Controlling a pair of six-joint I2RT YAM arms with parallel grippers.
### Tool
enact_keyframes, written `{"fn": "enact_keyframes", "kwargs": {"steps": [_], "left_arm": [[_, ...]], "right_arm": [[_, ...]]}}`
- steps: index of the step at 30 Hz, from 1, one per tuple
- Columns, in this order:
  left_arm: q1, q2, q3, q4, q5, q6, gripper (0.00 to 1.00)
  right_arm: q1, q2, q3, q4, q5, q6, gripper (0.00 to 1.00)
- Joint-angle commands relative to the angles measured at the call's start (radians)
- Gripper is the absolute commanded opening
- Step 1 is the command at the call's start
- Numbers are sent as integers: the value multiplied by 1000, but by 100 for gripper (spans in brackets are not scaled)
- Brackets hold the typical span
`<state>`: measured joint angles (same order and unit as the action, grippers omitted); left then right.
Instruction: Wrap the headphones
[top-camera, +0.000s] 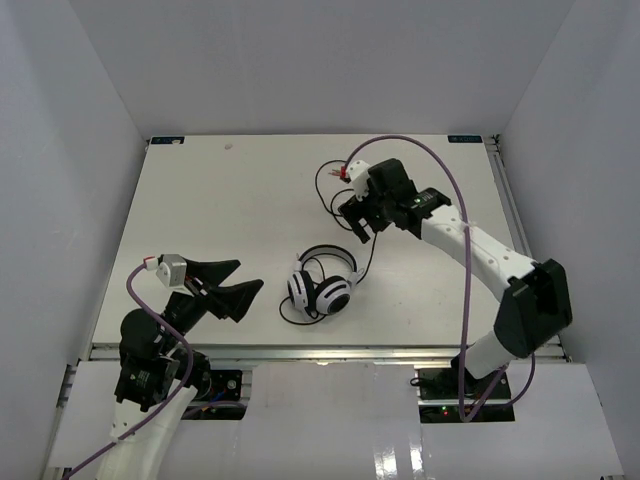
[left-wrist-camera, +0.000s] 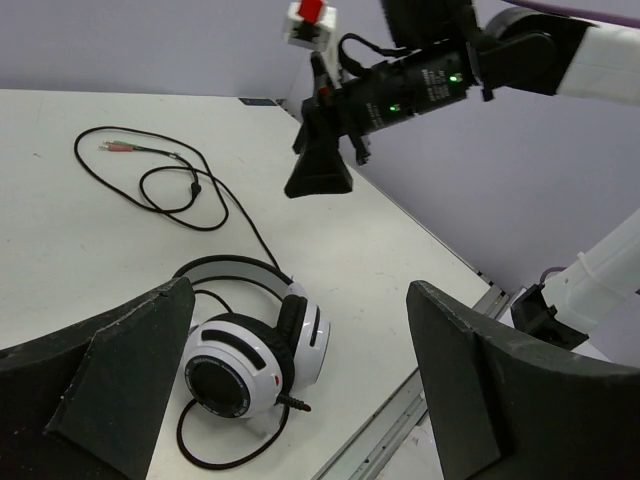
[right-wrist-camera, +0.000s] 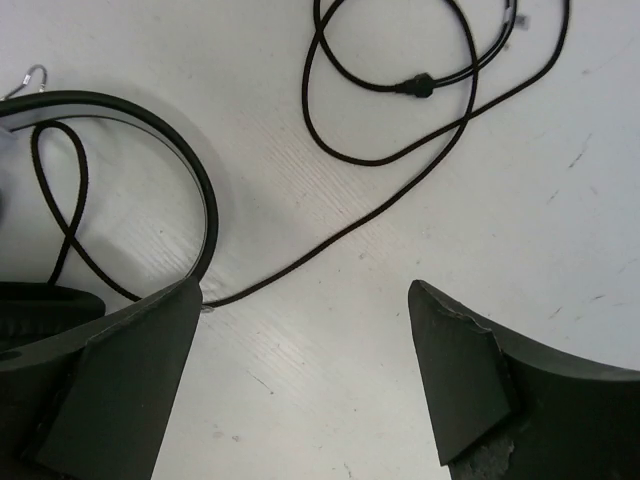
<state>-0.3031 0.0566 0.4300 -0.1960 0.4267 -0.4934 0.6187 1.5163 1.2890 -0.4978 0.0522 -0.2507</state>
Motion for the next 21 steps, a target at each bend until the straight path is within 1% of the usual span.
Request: {"fn": "enact_keyframes", "kwargs": {"steps": [1,2,4,5,7,9,10,11,15,18,20,21], "left_arm": [[-1,5,-13,25,9,9,98],[-1,7,-13,24,12,9,98],[-1,11,-11,23,14,8,98],[-1,11,-11,23,16,7,98],[-2,7,-11,23,16,6,98],[-1,2,-13,23,12,4,98],[-1,2,-13,22,13,5,98],[-1,3,-13,21,14,6,98],[-1,15,-11,22,23,8,98],[-2,13,-11,24,25,9,98],[-4,8,-13,26,27,7,98],[-3,7,-14,27,27,7,98]], "right_arm": [[-4,-140,-76,86,-126,-137,90],[-10,-151,-90,48,-189,-205,90],[-28,-164,-134,28,-357,-322,95],[-32,-169,-159,20,-451,-351,97],[-37,-172,-194,-21,-627,-542,92],[-39,-165,-224,-34,-770,-641,93],[-40,-149,-215,-38,-788,-682,93],[-42,-119,-186,-43,-789,-685,94],[-75,51,-20,-76,-743,-597,94],[-107,173,70,-77,-732,-555,98],[-108,248,112,-92,-732,-547,91],[-105,275,129,-100,-739,-547,90]]}}
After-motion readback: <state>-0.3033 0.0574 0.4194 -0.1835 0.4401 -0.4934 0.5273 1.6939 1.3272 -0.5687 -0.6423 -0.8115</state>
